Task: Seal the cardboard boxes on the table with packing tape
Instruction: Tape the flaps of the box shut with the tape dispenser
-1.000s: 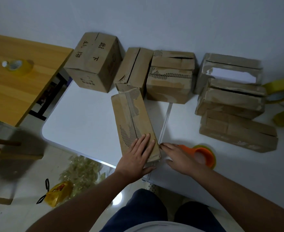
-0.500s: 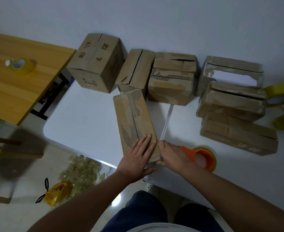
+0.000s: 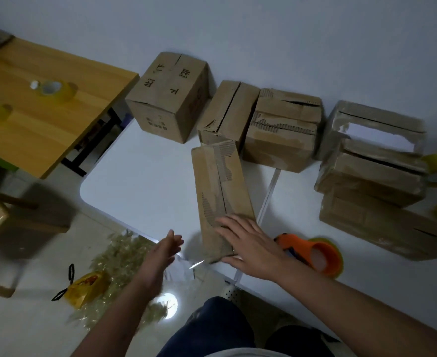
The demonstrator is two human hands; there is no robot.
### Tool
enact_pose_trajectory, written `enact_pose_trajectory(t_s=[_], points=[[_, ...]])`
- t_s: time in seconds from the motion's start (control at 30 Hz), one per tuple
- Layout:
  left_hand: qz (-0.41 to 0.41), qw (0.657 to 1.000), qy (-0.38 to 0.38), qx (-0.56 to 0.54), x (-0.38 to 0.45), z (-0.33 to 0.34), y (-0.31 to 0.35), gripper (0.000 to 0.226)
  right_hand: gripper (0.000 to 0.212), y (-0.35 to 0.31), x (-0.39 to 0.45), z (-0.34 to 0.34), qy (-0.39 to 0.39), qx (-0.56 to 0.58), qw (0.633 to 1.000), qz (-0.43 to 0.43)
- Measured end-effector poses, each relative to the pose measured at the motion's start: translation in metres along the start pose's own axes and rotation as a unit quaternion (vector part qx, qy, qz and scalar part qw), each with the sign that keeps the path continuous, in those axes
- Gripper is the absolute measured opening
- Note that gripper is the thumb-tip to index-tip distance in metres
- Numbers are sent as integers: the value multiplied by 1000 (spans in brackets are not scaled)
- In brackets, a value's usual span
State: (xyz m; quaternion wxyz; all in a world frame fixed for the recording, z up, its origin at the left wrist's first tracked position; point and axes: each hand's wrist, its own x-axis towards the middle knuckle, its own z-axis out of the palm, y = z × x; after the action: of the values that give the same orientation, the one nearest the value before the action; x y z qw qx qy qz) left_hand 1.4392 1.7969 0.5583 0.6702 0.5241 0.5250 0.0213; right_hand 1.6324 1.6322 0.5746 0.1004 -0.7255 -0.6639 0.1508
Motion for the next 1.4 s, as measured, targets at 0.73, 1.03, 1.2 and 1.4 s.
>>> enact_pose_trajectory(t_s=[0.73,1.03,1.2,1.4], points=[[42,992,-9,-123,-24,24,-32,21,78,-20,12,40,-42,-126,984,117],[70,992,45,-93,-11,35,-27,21,74,-21,12,40,-31,-122,983,133],[68,993,26,-92,-1,43,-24,18,74,-20,12,39,-30,-117,984,131],[66,994,24,-84,7,51,-25,13,75,-20,13,41,-25,-115,984,133]])
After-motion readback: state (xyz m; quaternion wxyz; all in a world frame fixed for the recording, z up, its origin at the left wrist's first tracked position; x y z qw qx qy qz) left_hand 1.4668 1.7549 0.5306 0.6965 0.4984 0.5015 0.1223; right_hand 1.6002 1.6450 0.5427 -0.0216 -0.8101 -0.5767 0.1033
